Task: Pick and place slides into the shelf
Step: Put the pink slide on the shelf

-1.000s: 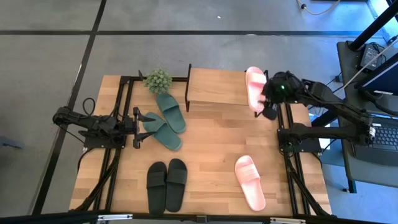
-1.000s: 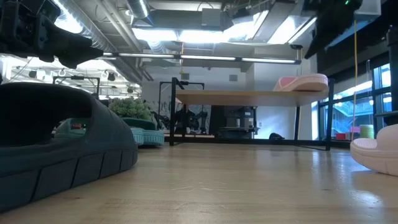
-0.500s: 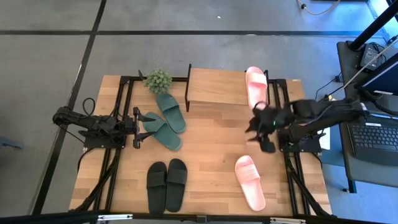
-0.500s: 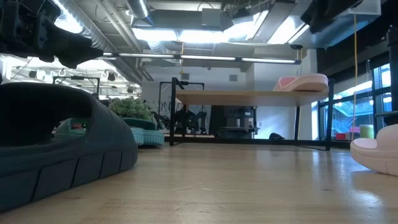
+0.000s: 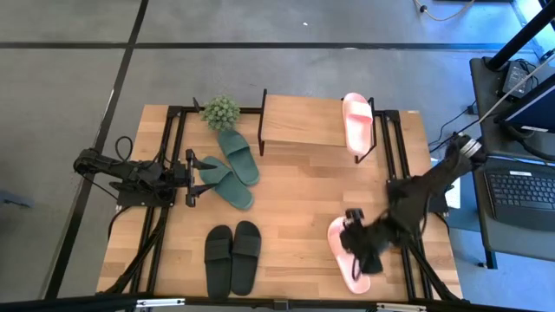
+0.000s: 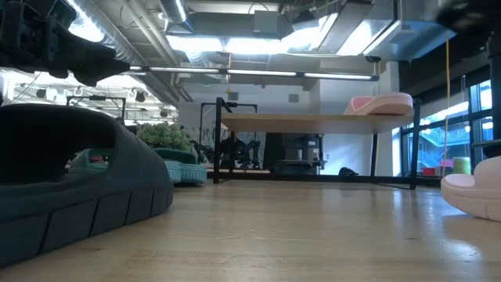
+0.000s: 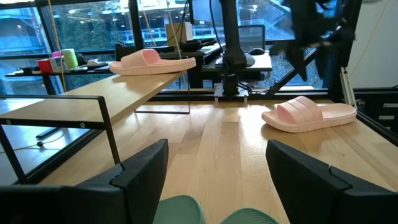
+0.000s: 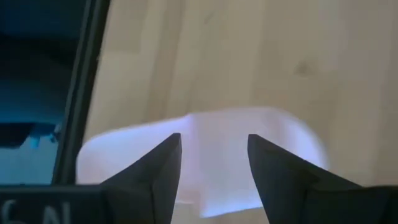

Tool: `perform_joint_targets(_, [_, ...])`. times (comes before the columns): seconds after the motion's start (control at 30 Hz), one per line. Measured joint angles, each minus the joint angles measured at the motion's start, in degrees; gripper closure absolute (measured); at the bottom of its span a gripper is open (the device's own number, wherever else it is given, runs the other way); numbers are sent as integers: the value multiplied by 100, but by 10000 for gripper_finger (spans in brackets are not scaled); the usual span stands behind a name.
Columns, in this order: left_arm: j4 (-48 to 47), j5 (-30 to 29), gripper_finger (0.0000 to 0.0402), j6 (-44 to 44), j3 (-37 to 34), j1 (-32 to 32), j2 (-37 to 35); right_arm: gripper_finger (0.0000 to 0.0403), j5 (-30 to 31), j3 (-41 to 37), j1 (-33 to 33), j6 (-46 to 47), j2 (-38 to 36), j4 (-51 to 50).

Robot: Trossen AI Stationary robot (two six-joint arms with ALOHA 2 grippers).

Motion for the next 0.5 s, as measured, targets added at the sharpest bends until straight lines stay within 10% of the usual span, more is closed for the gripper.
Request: perform_joint_targets(0.5, [1, 0, 138, 4, -1, 0, 1, 217, 1025, 17, 969, 971, 1393, -337])
